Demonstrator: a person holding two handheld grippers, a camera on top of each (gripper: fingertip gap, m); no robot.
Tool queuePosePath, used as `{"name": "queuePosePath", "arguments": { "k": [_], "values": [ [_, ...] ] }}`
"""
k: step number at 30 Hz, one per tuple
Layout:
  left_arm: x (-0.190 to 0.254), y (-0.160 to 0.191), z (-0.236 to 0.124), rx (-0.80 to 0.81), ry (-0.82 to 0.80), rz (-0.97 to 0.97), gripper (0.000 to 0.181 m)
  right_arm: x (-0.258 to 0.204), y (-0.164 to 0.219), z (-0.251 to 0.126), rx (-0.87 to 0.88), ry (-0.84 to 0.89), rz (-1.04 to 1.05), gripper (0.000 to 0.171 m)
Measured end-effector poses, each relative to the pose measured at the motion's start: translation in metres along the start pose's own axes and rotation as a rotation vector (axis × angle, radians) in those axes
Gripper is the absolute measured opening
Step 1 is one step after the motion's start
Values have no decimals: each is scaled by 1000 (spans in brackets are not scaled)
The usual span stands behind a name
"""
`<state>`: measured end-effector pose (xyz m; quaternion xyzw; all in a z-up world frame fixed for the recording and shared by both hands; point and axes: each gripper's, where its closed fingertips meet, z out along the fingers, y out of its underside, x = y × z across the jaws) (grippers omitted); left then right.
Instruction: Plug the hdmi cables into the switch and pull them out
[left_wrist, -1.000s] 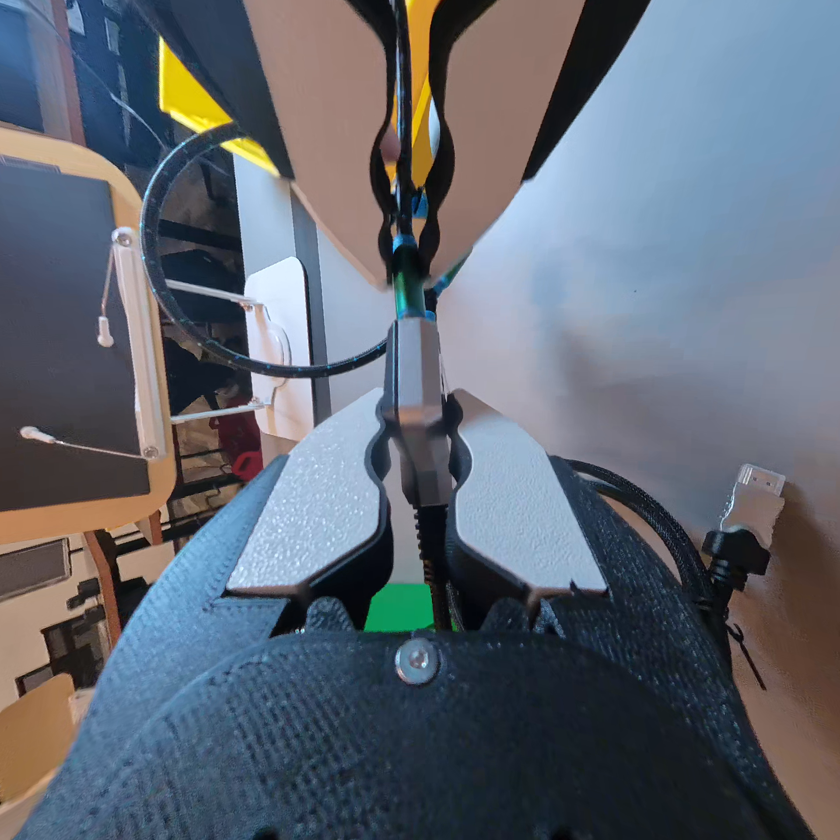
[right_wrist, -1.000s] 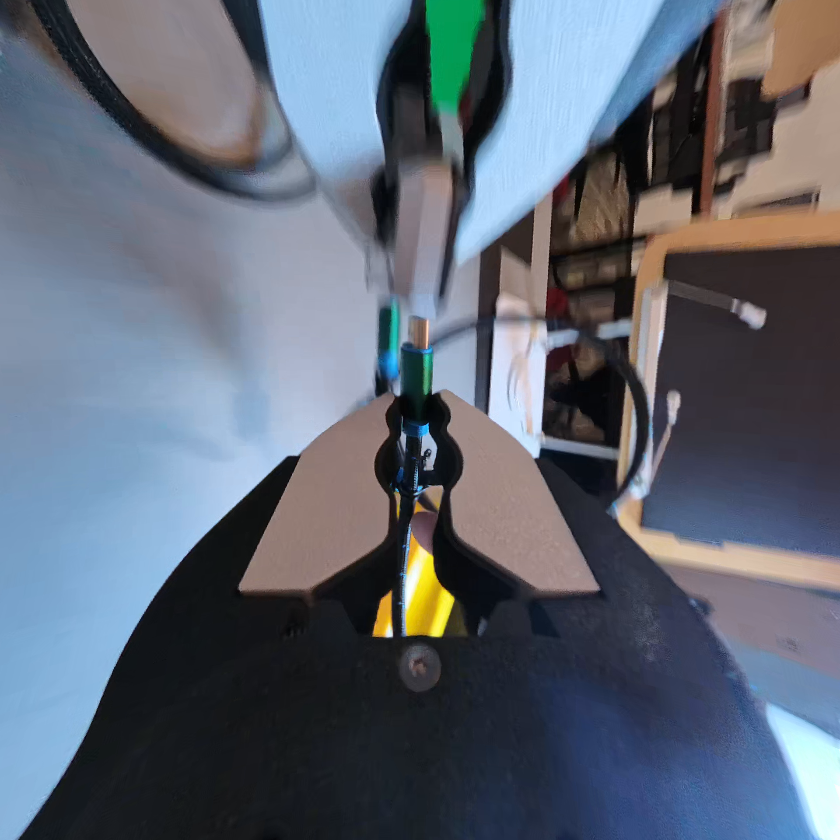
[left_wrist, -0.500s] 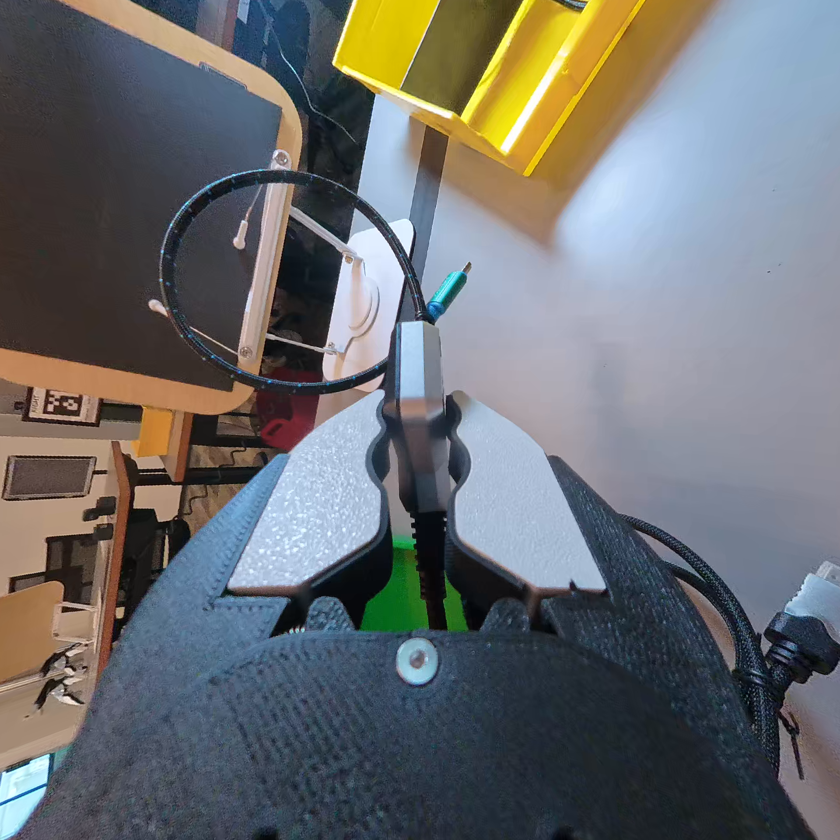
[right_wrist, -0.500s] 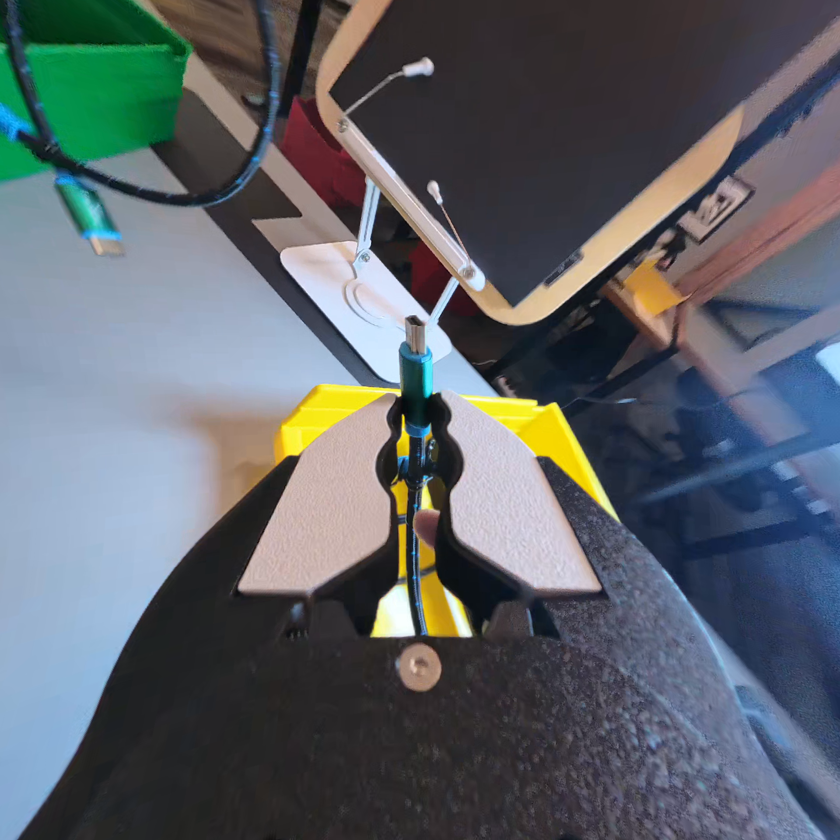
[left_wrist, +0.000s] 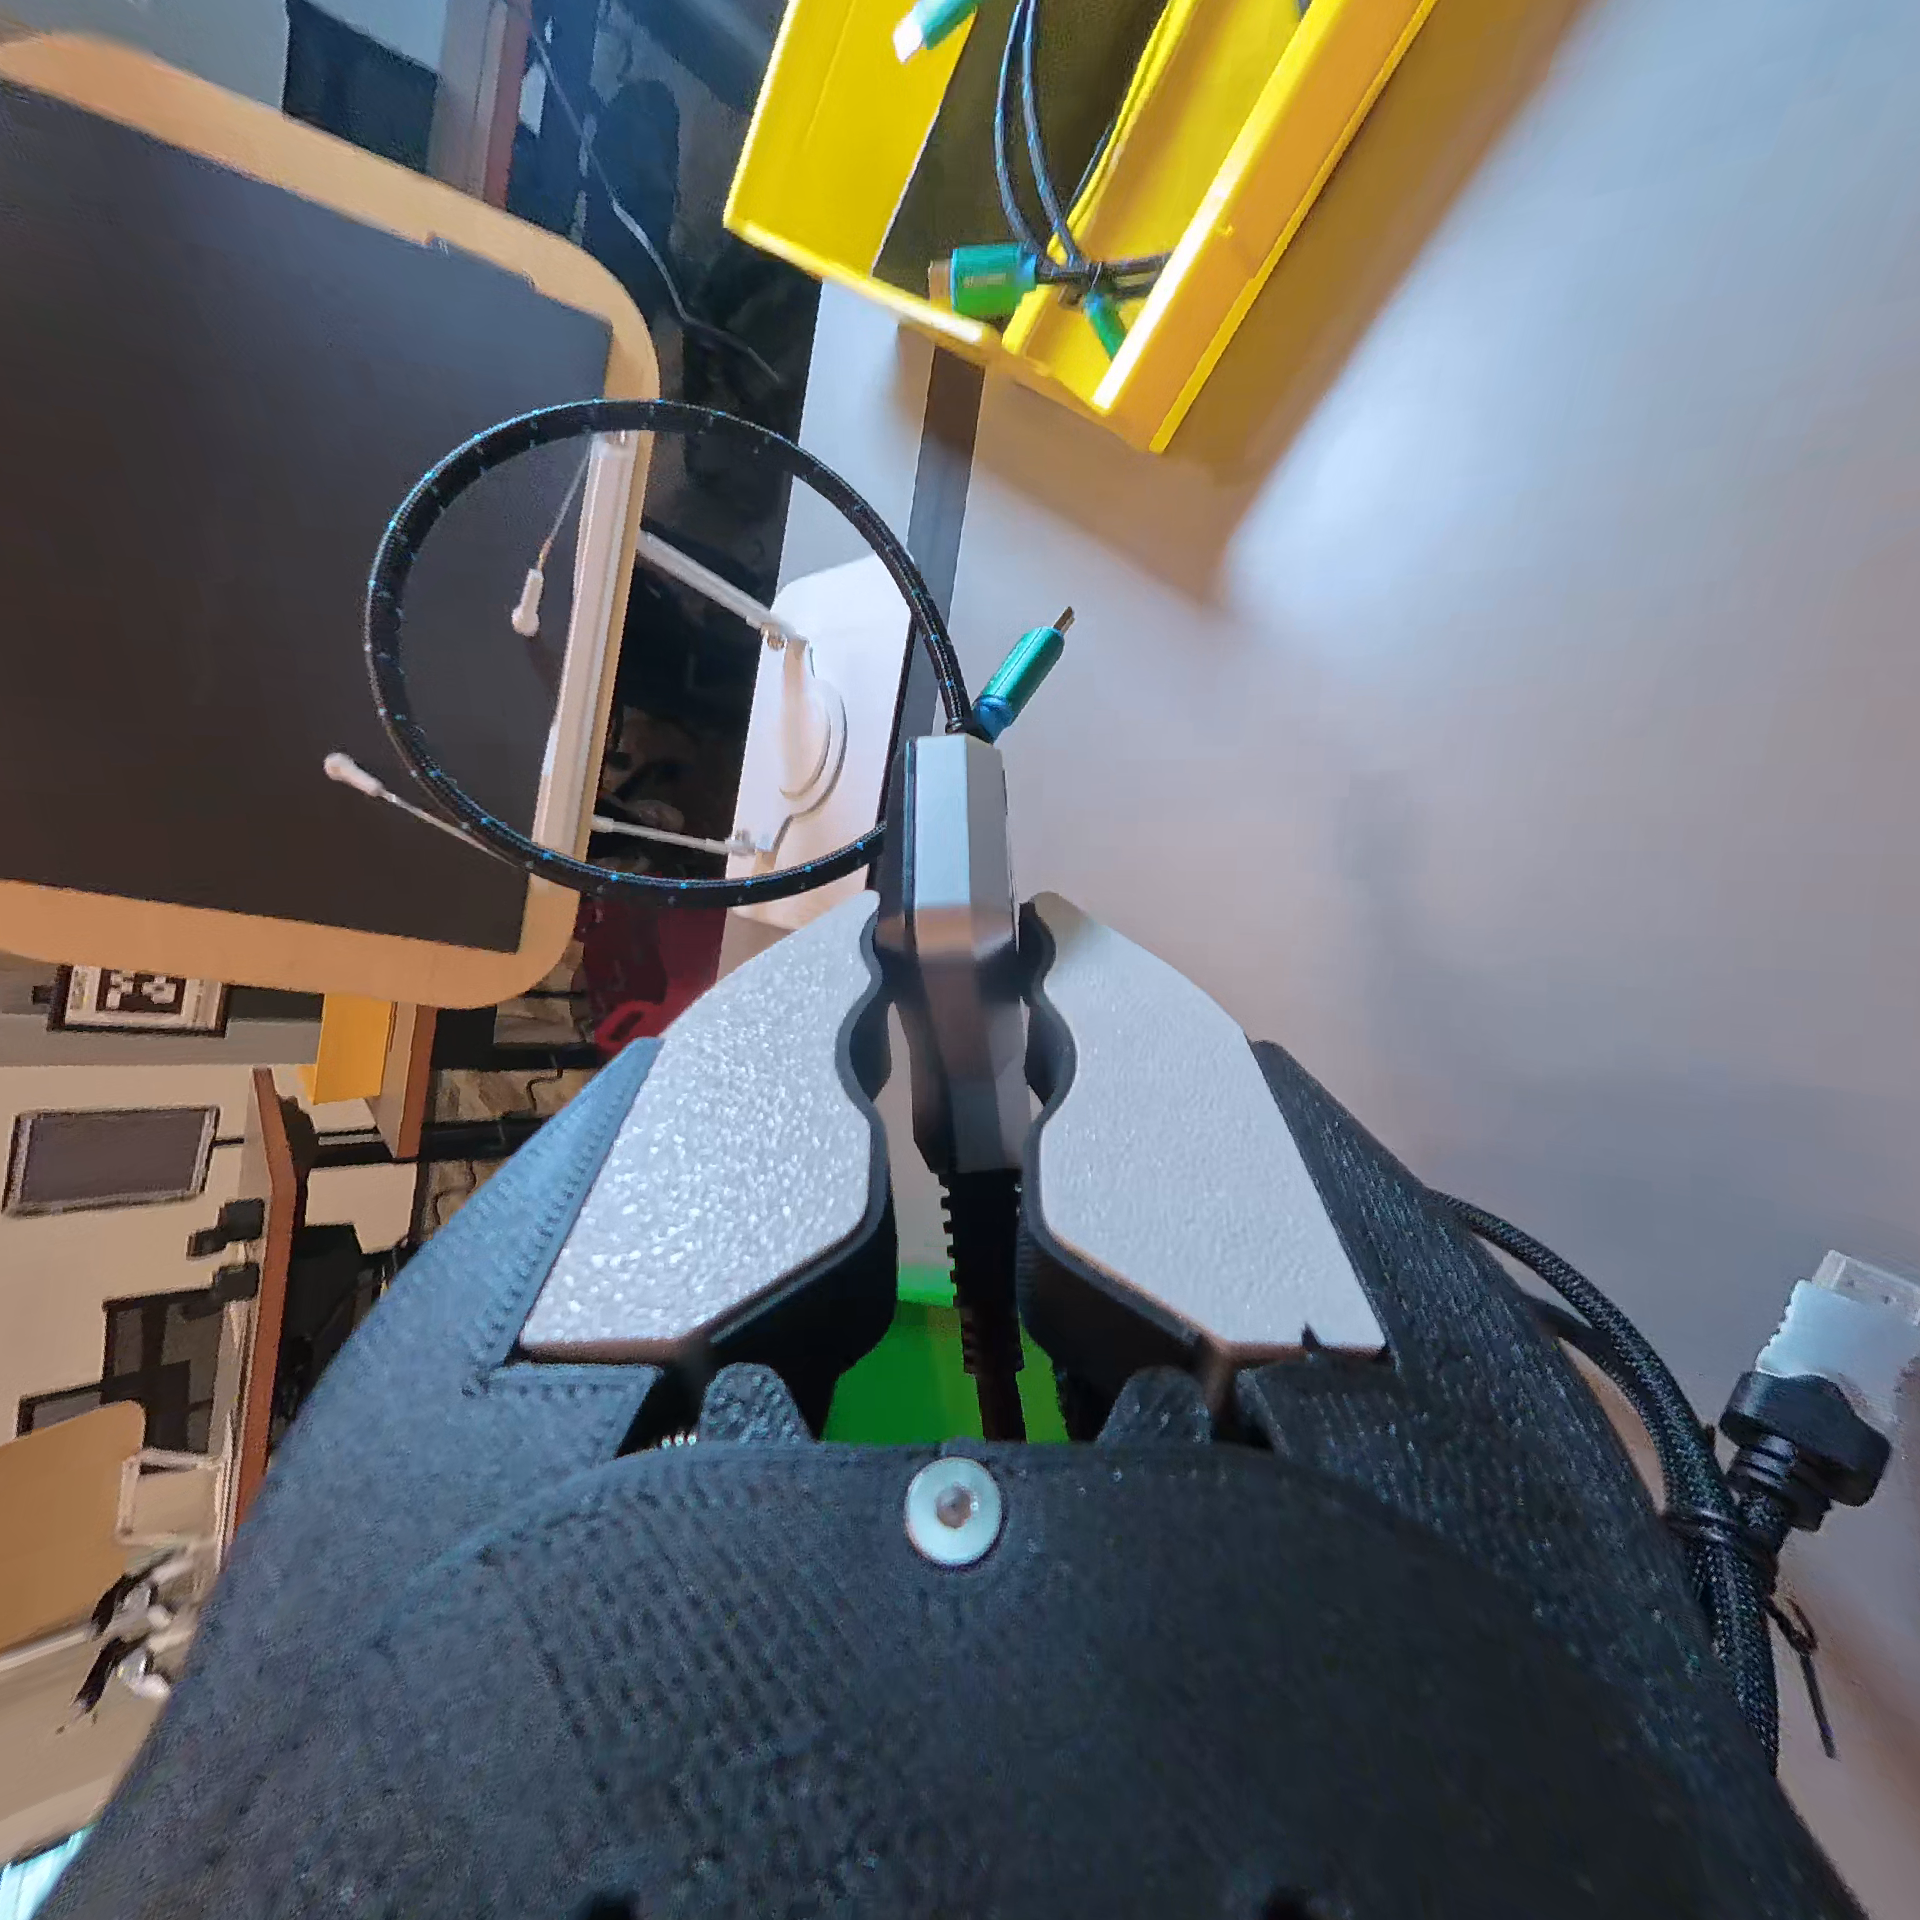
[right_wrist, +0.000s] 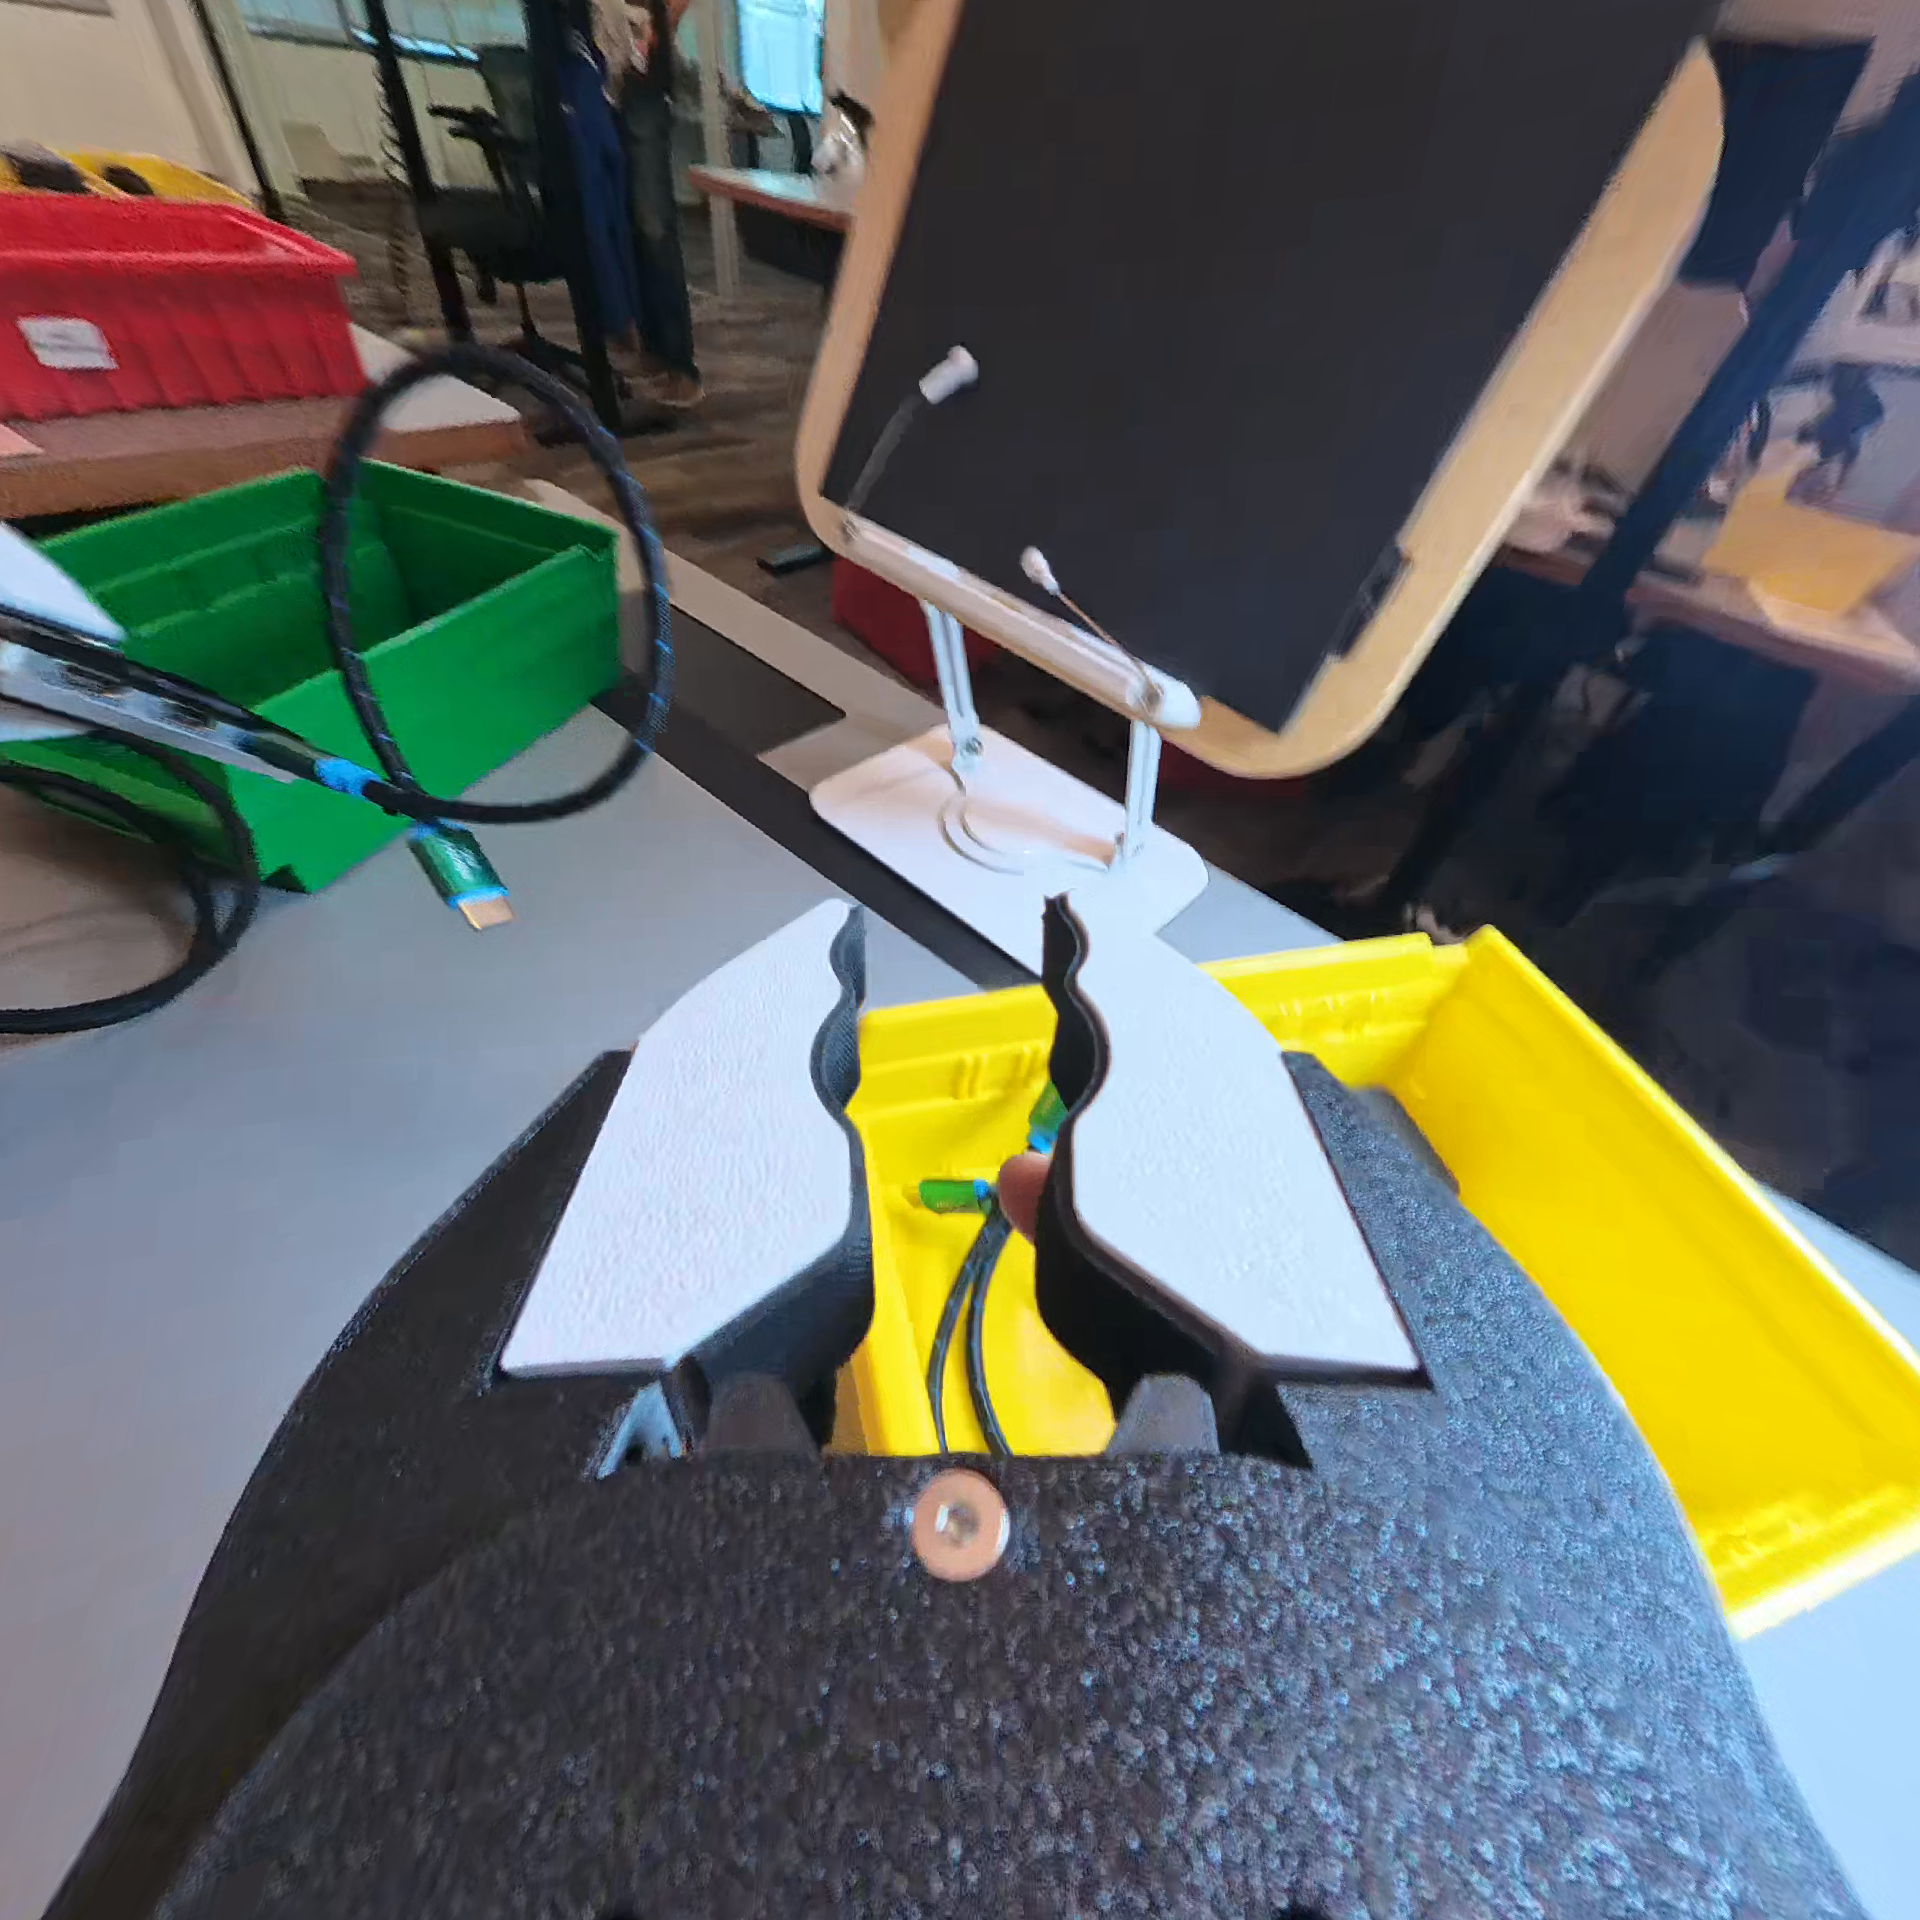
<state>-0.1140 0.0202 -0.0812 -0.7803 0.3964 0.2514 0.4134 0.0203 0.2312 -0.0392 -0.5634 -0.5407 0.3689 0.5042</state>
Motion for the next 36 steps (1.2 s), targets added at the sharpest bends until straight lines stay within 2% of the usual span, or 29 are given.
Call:
{"name": "queuePosePath", "arguments": {
  "k": [4, 7, 12, 14, 17, 20, 22, 24, 26, 27, 28, 31, 36],
  "values": [
    [7, -19, -6, 83, 30, 14, 22, -69, -32, -9, 94, -183, -229, 29],
    [14, -31, -8, 121, 41, 45, 22, -132, -20, -6, 15, -324, -481, 29],
    [31, -50, -8, 143, 73, 113, 22, -180, 14, 27, -141, -248, -811, 29],
    [38, -58, -8, 153, 86, 140, 22, -182, 27, 39, -198, -198, -888, 29],
    [48, -68, -8, 169, 109, 174, 22, -187, 44, 46, -250, -218, -923, 28],
    [52, -72, -6, 184, 114, 183, 22, -186, 47, 45, -258, -232, -959, 14],
    [53, -73, -5, 200, 123, 171, 22, -186, 48, 44, -263, -236, -968, 12],
    [53, -68, -1, 175, 126, 142, 36, -188, 48, 43, -248, -257, -961, 12],
    [54, -53, 8, 72, 117, 175, 47, -194, 43, 41, -217, -290, -928, 12],
    [56, -50, 12, 54, 116, 202, 43, -196, 42, 39, -216, -304, -918, 12],
    [59, -51, 15, 59, 121, 224, 30, -196, 42, 38, -224, -300, -927, 12],
    [57, -48, 20, 41, 115, 230, 28, -190, 44, 38, -254, -266, -986, 12],
    [54, -15, 39, -113, 118, 210, 25, -180, 58, 44, -341, -234, -1059, 12]
  ]
}}
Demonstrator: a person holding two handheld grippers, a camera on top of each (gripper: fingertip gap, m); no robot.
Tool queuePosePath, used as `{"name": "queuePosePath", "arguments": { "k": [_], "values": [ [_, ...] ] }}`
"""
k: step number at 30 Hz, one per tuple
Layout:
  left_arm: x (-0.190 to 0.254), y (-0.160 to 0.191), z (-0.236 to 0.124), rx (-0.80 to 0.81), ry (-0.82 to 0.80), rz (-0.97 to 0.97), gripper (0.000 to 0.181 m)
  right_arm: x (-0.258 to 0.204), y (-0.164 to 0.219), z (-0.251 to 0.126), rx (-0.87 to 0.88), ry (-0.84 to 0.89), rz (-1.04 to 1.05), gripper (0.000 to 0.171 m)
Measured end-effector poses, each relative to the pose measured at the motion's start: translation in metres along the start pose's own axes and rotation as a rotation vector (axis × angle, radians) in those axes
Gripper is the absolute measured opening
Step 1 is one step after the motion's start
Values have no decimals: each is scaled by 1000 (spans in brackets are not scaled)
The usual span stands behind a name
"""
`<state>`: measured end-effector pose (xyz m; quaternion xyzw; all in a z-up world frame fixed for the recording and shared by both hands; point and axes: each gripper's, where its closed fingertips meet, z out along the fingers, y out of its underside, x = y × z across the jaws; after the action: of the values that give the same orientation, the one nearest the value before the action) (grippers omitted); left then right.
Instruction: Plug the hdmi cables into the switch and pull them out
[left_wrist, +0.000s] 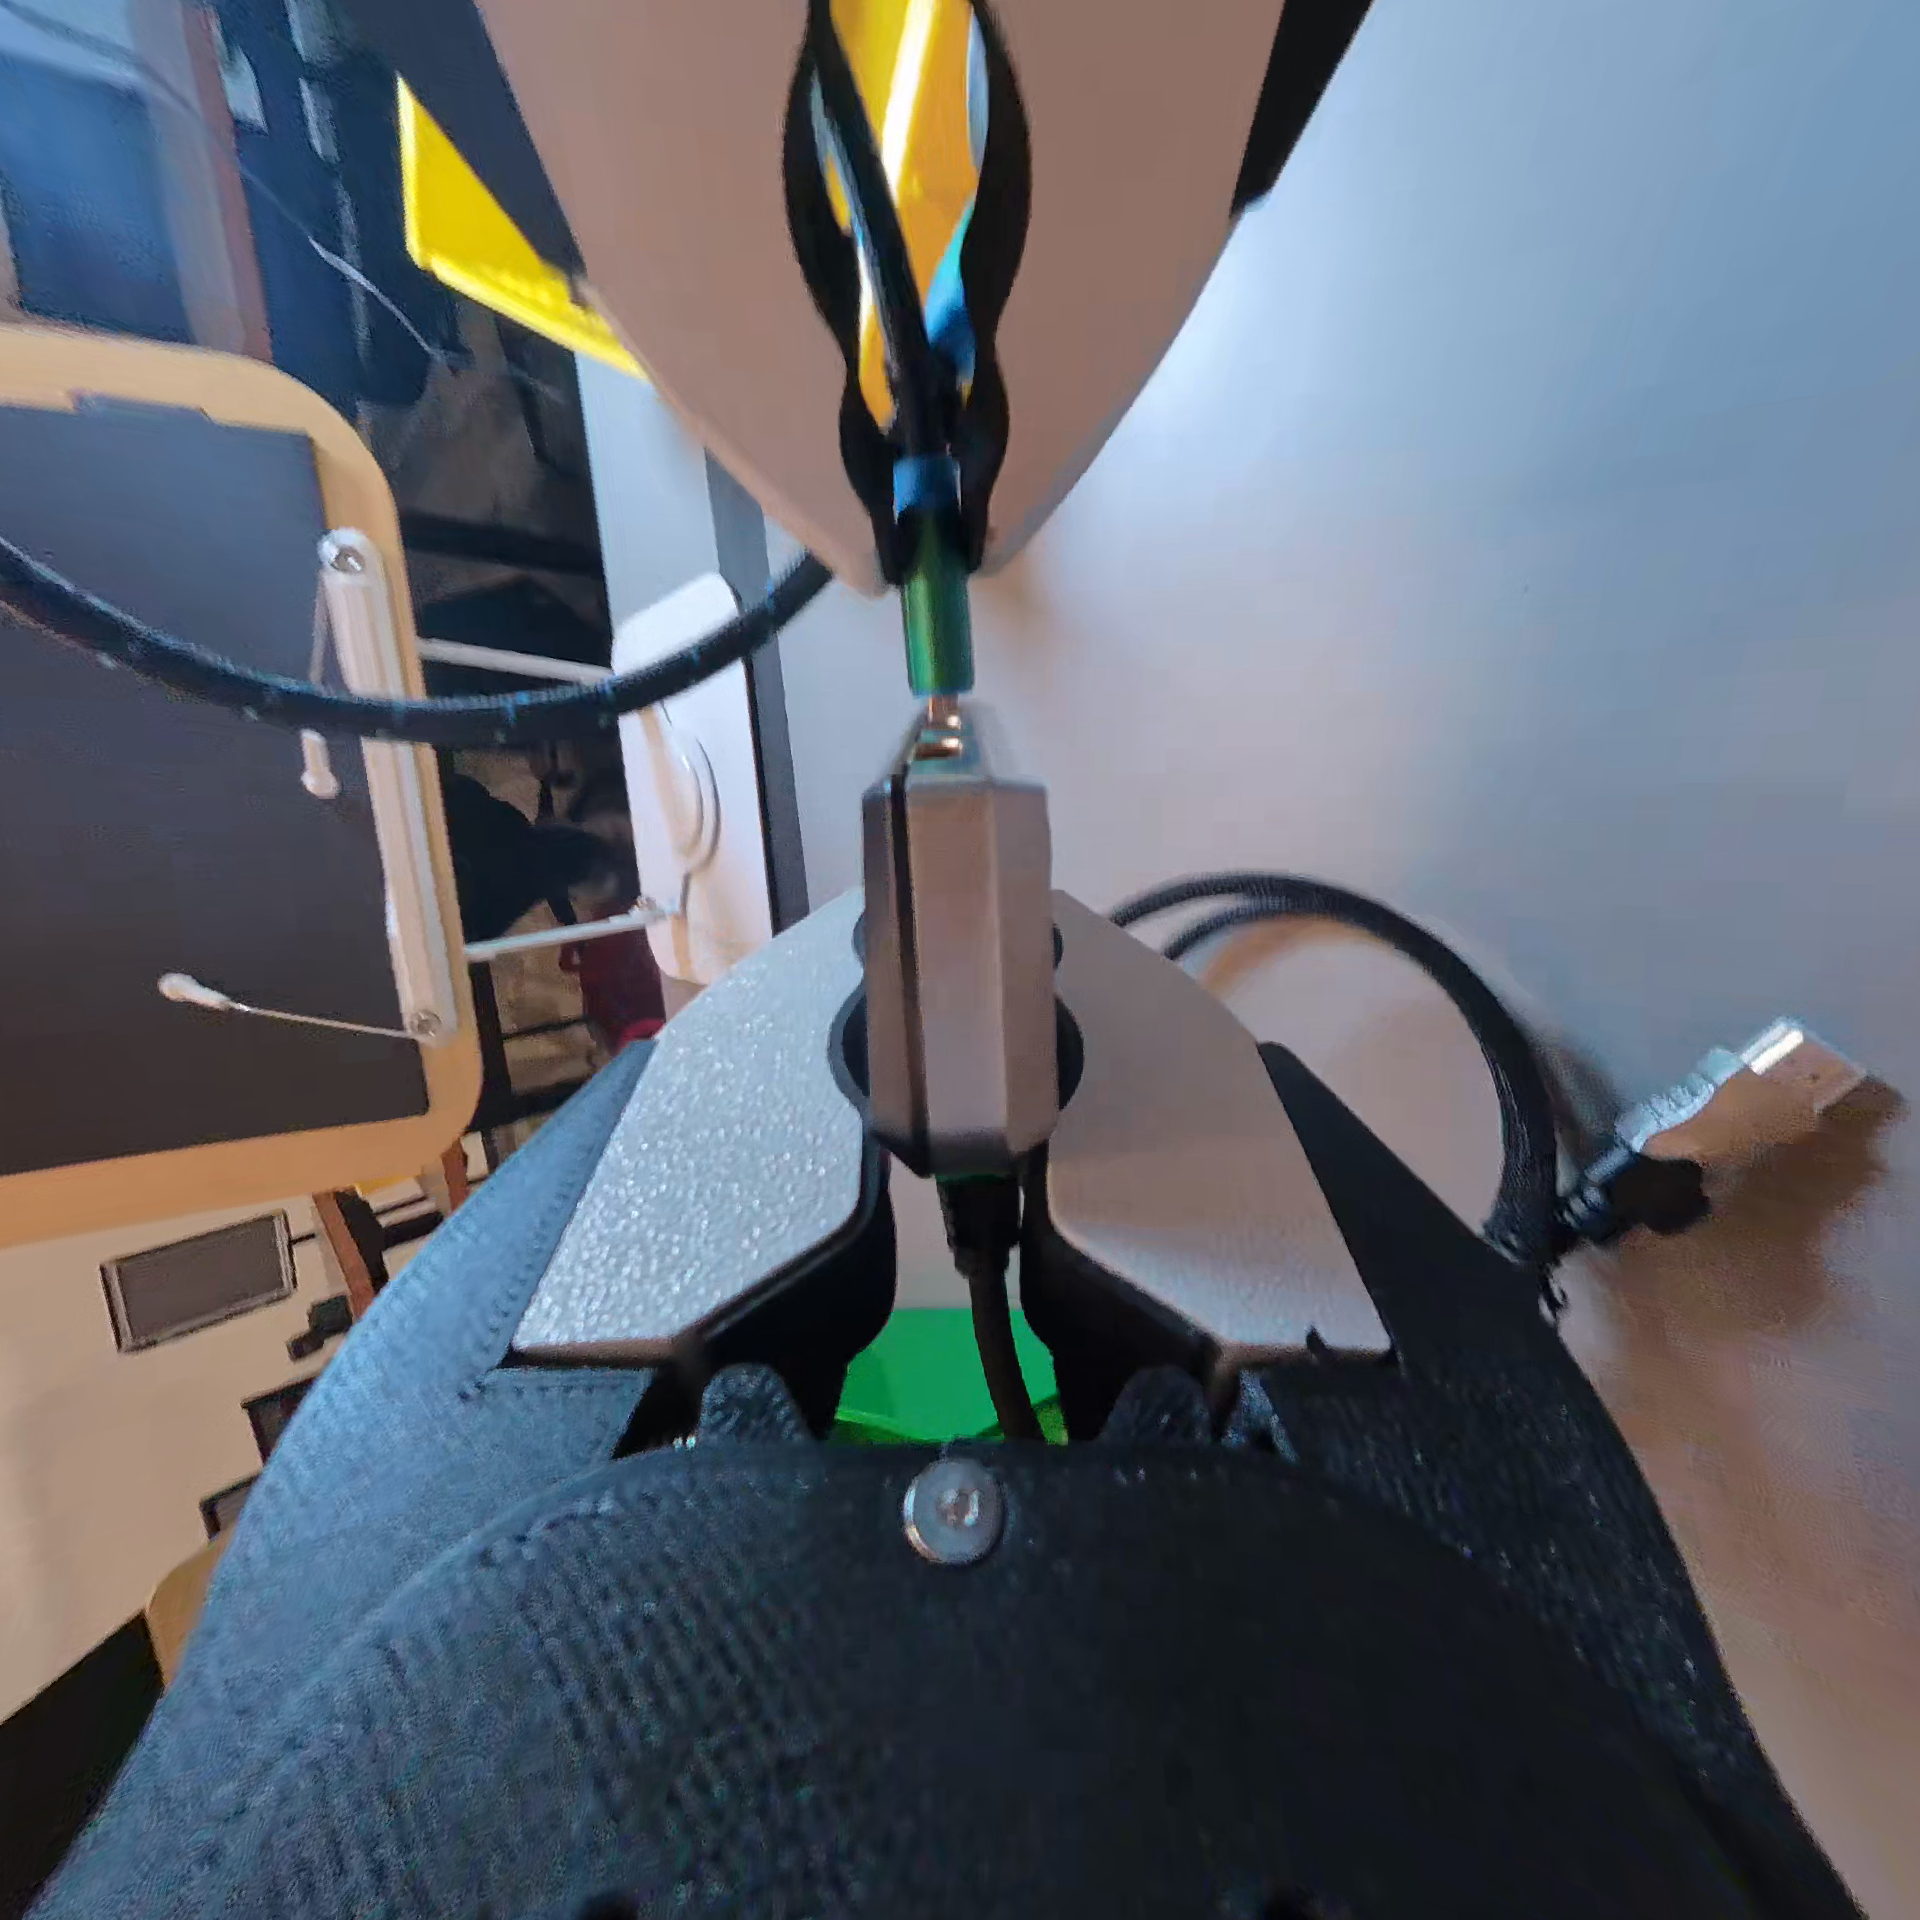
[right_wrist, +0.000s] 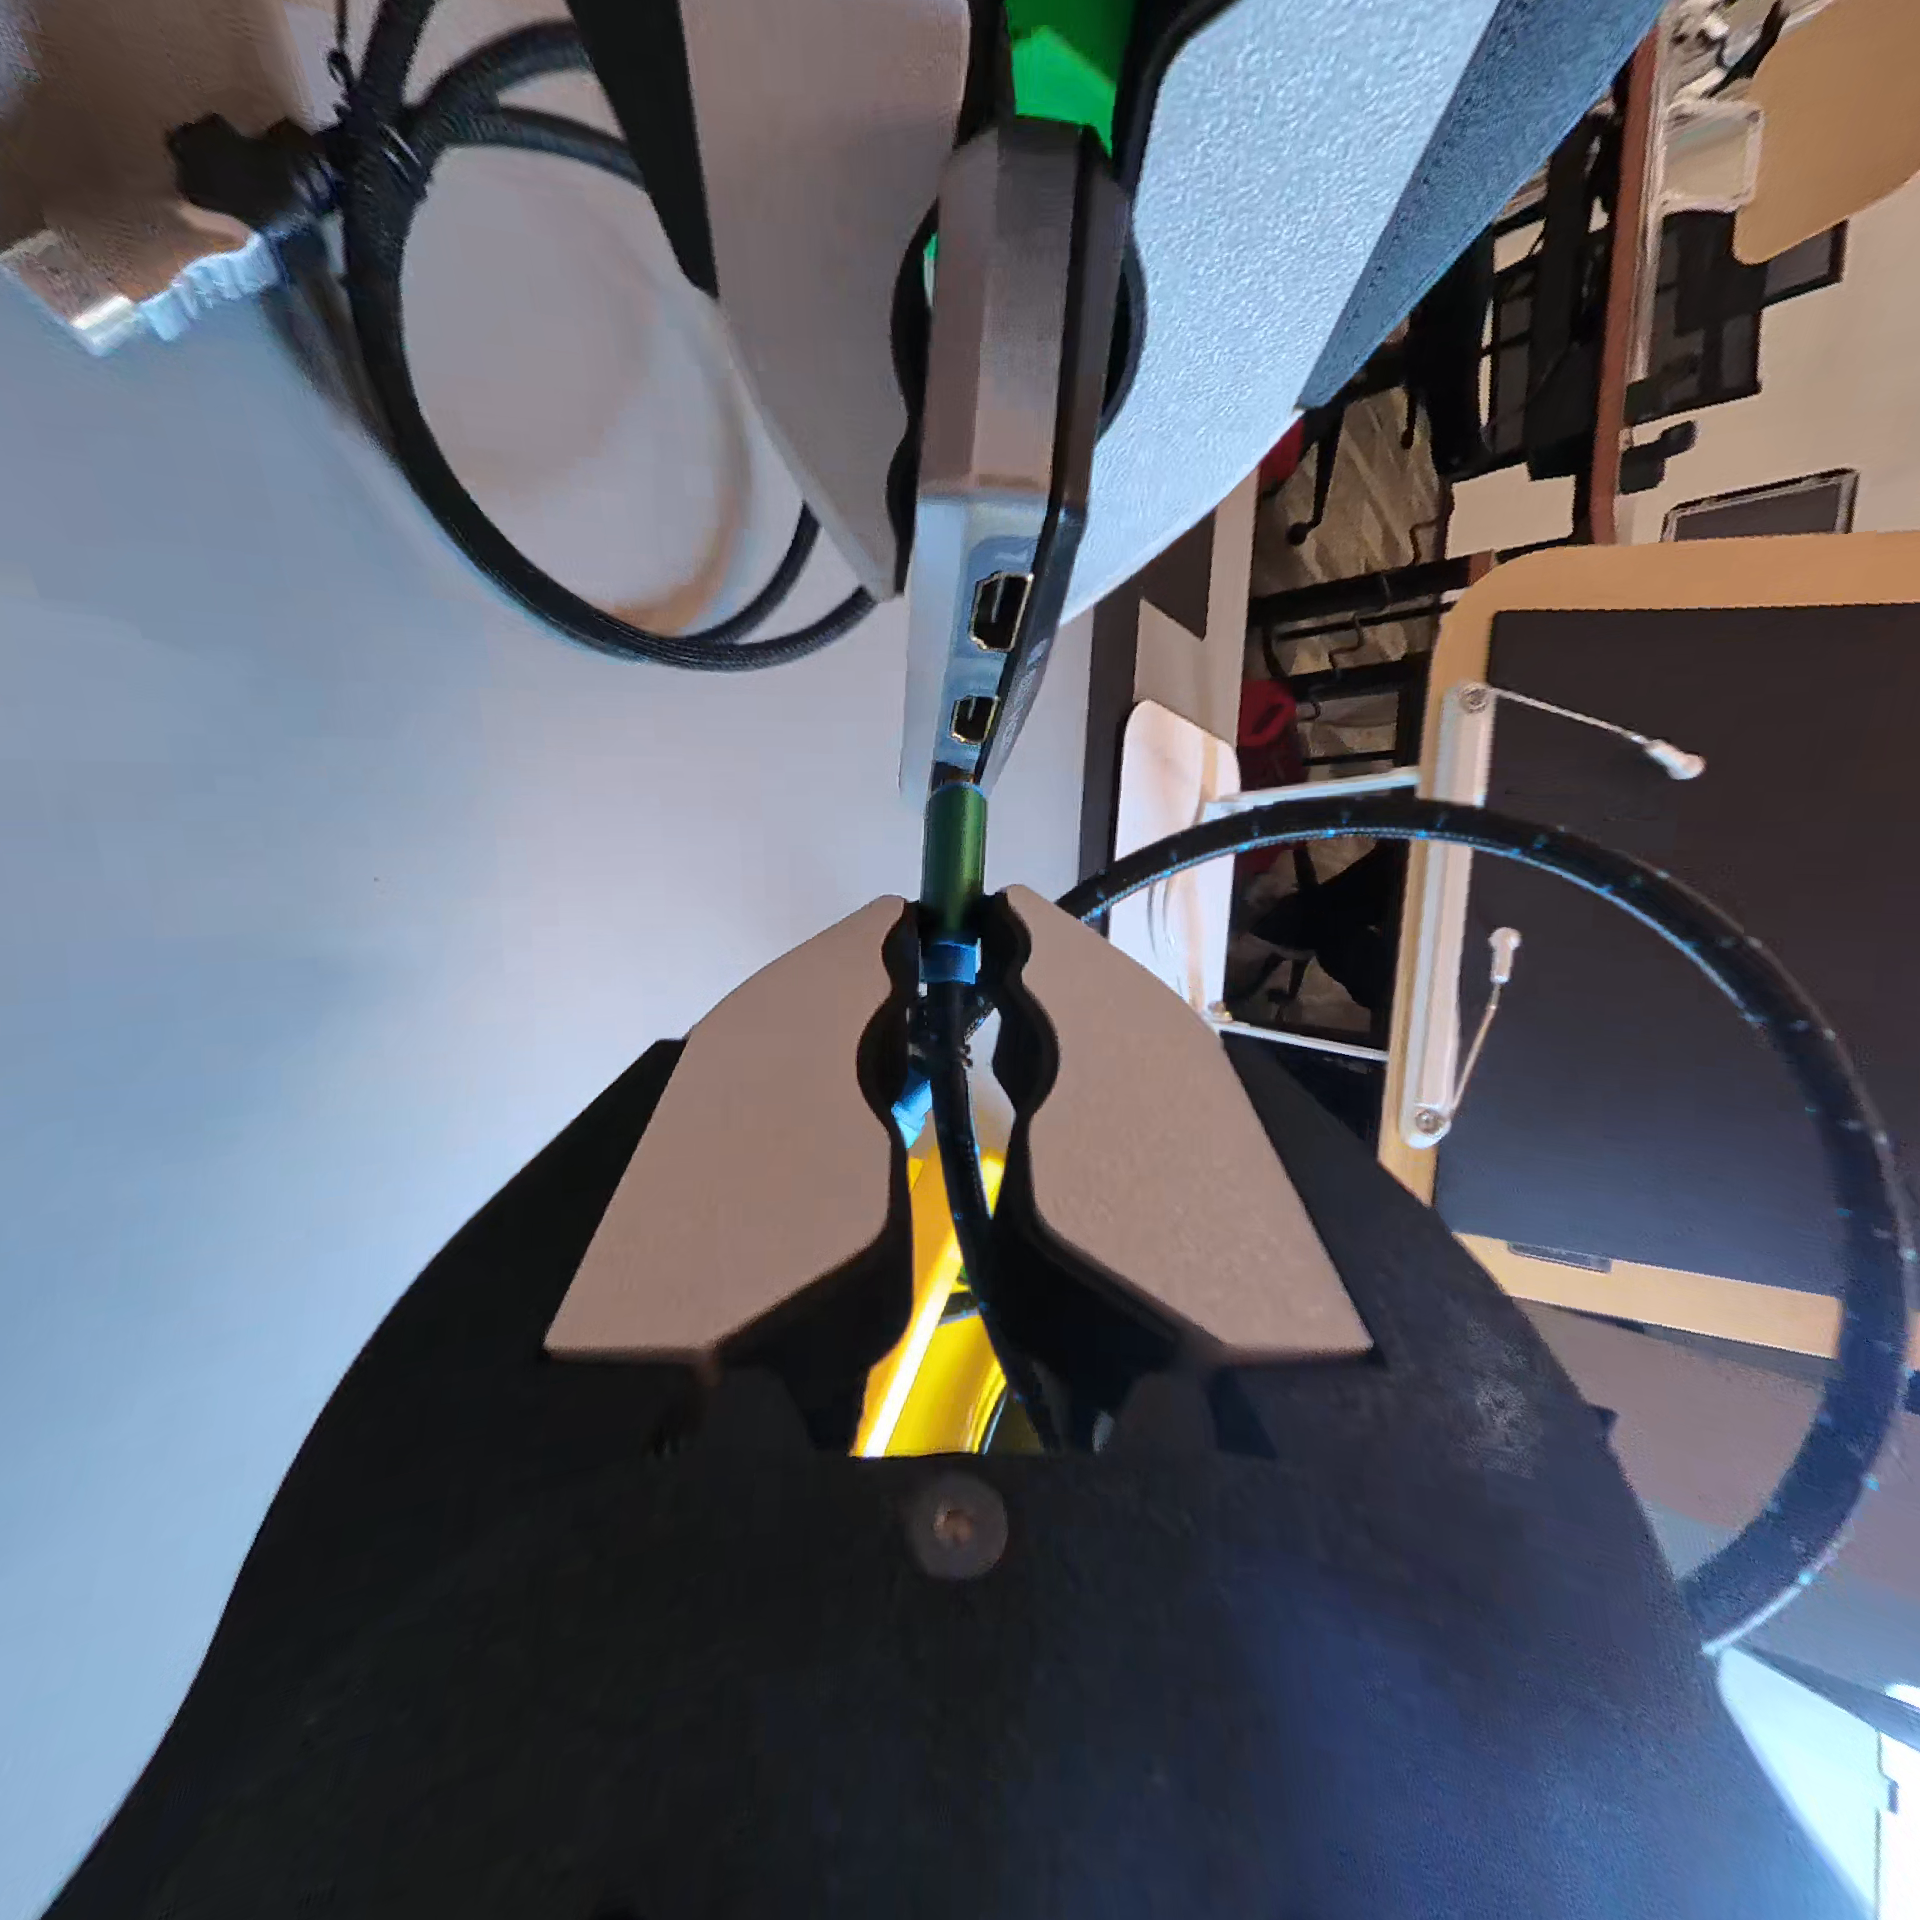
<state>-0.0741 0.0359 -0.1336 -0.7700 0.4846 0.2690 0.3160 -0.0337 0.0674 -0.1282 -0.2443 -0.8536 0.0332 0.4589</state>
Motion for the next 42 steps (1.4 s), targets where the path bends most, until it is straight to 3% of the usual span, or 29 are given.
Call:
{"name": "queuePosePath", "arguments": {
  "k": [7, 12, 21, 23, 24, 27, 30, 36, 42],
  "values": [
    [-3, -6, 10, 44, 8, -73, 25, 3, 9, -7, 13, -33, 54, 12],
    [-4, -36, 3, 267, -19, -65, 26, 5, 9, -9, 31, -19, 62, 11],
    [-6, -29, 25, 122, -45, -135, 25, 4, 36, 4, -85, -4, 7, 12],
    [-10, 25, 37, -146, -67, -133, 25, 20, 75, -9, -223, 45, 31, 12],
    [-7, 44, 40, -166, -41, -150, 25, 27, 76, -21, -146, 39, 123, 12],
    [-15, 56, 32, -134, -39, -217, 25, 54, 87, -57, -103, 131, 209, 12],
    [-24, 40, 20, -72, -63, -241, 25, 65, 100, -67, -81, 158, 276, 12],
    [-39, 33, 2, -10, -134, -271, 25, 61, 144, -39, -106, 110, 494, 12],
    [-57, 6, -38, 190, -182, -327, 25, 43, 212, 11, -289, 126, 712, 12]
  ]
}}
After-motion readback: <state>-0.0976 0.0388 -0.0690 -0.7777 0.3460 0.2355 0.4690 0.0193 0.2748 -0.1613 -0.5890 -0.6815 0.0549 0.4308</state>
